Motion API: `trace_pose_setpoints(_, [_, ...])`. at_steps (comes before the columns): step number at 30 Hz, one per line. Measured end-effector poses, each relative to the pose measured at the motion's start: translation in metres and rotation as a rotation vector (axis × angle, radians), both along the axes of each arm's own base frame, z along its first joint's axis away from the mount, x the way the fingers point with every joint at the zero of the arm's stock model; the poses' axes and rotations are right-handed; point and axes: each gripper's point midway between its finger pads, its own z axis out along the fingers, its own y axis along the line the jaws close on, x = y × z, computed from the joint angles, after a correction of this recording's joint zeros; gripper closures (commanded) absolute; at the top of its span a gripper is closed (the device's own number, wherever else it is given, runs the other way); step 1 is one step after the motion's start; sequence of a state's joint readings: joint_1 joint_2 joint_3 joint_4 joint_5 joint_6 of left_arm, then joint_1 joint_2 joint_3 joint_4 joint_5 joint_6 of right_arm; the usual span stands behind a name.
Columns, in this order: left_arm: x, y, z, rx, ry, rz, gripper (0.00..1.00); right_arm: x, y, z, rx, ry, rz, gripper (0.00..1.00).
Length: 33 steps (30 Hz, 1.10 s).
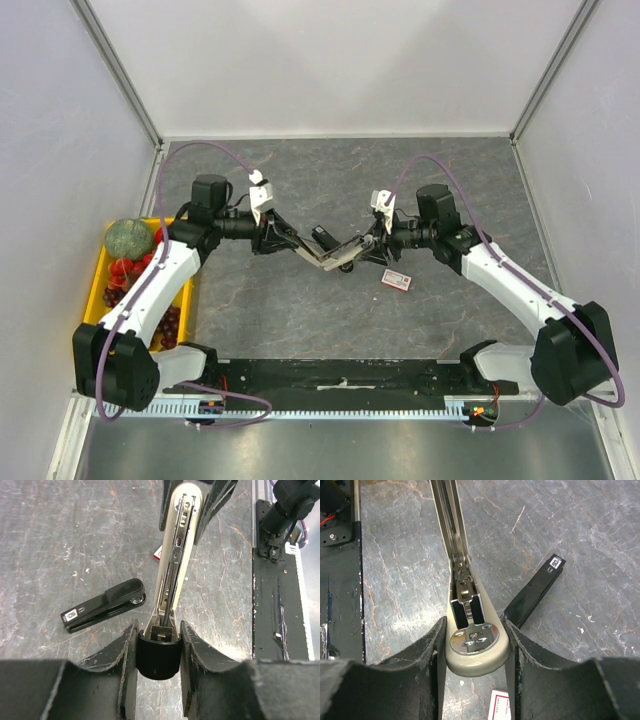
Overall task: Load the staples into the stapler
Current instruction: Open the stapler at the center of the board.
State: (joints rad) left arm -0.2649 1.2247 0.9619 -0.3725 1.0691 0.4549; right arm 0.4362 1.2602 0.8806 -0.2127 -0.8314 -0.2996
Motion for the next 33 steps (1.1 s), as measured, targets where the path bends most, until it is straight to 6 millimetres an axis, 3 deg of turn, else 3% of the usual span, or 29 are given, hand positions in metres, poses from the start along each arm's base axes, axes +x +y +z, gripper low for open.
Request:
trace_pose_setpoints(8, [0.008, 0.026, 0.031, -0.079, -0.006, 0.055, 0.98, -0.006, -0.004, -0.034, -0.042, 0.068, 0.011, 1.0])
trace_pose_setpoints(14, [0.0, 0.033, 0.061, -0.145, -0.004, 0.045, 0.98, -0.021, -0.007, -0.061, -0.08, 0.113, 0.04, 1.0])
trace_pose_setpoints(15, [0.0, 0.034, 0.062, -0.15, 0.0, 0.047, 0.98, -0.021, -0.006, -0.061, -0.08, 0.107, 0.046, 0.94])
trace_pose_setpoints(21, [-0.003, 0.038, 0.06, -0.15, -0.005, 0.037, 0.98, -0.024, 0.0, -0.061, -0.084, 0.09, 0.065, 0.58])
trace_pose_setpoints(24, [-0.007, 0.04, 0.051, -0.128, -0.014, 0.027, 0.98, -0.028, 0.004, -0.062, -0.097, 0.079, 0.082, 0.46])
trace_pose_setpoints(27, [-0.013, 0.042, 0.042, -0.106, -0.018, 0.016, 0.98, -0.033, 0.007, -0.061, -0.119, 0.054, 0.104, 0.41])
trace_pose_setpoints(33, [-0.018, 0.047, 0.026, -0.059, -0.026, 0.021, 0.98, -0.029, 0.019, -0.043, -0.129, -0.022, 0.13, 0.42])
